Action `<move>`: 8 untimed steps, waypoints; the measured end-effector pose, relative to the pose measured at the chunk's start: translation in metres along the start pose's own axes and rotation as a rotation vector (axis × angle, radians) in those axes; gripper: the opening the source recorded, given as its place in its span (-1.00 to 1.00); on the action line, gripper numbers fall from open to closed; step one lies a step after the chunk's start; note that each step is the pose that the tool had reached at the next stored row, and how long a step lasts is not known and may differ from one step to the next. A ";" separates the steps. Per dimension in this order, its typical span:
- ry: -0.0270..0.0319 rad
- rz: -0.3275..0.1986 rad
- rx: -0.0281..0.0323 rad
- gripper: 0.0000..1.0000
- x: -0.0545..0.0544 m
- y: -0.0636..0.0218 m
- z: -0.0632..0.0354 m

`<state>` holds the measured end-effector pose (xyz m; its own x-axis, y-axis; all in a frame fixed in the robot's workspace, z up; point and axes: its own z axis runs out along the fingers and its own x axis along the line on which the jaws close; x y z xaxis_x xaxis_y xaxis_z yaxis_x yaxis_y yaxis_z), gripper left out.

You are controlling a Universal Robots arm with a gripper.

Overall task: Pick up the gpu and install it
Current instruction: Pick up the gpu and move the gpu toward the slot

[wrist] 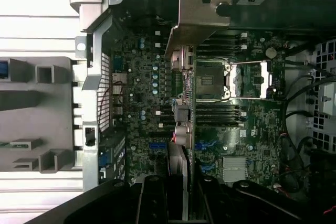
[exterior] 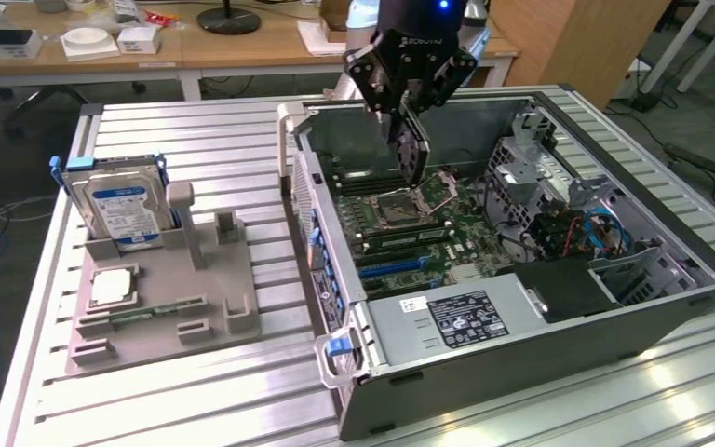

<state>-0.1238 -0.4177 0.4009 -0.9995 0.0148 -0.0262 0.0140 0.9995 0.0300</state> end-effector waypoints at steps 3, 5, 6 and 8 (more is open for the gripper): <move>0.0000 -0.001 -0.0002 -0.45 -0.008 0.0001 0.0002; 0.0001 -0.002 -0.0002 -0.45 -0.013 0.0002 0.0004; 0.0000 -0.002 -0.0002 -0.45 -0.015 0.0002 0.0004; 0.0001 -0.002 -0.0002 -0.45 -0.020 0.0003 0.0005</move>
<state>-0.1034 -0.4177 0.4009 -0.9996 0.0125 -0.0262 0.0117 0.9995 0.0301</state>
